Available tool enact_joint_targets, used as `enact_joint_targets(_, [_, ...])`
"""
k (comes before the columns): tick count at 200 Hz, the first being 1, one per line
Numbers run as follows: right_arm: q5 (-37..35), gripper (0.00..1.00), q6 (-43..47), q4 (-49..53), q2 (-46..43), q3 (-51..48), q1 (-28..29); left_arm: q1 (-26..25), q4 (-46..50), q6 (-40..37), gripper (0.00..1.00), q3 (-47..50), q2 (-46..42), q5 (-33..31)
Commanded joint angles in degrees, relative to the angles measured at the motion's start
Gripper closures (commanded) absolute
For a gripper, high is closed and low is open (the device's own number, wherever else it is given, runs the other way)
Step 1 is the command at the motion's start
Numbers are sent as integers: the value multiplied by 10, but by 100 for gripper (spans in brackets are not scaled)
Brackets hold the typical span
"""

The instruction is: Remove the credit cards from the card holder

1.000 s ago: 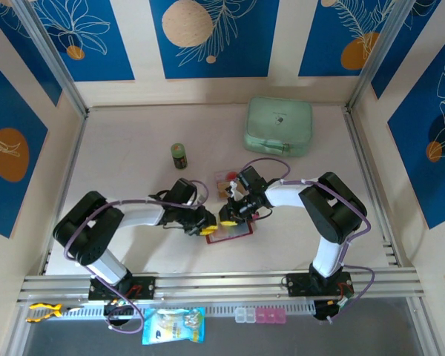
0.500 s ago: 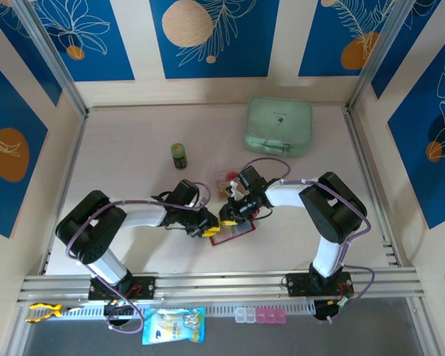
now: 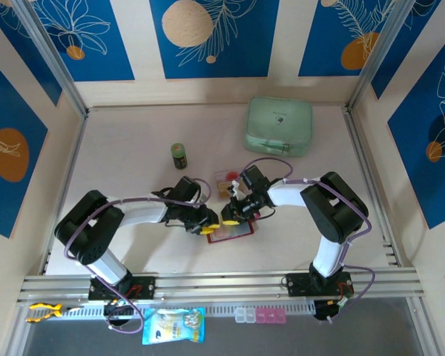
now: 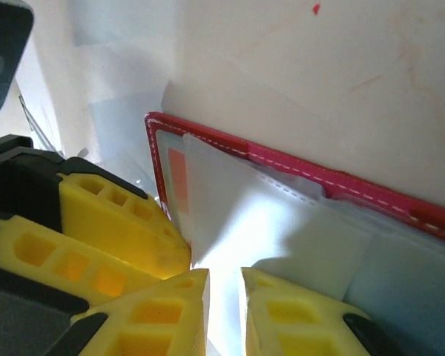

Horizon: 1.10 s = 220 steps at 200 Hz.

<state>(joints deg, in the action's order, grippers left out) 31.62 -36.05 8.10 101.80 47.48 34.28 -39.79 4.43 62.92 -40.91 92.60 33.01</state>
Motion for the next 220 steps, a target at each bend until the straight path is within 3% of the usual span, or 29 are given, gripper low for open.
enact_joint_targets(1, [44,81,24,0,12,-2,-7,10,32,-16,70,-15,13,-20])
enact_joint_targets(147, [54,84,-1,-63,20,-41,-12,-9,21,4,70,-21,21,-15])
enact_joint_targets(220, [53,83,-1,-61,9,-36,-9,-9,22,5,80,-40,4,-21])
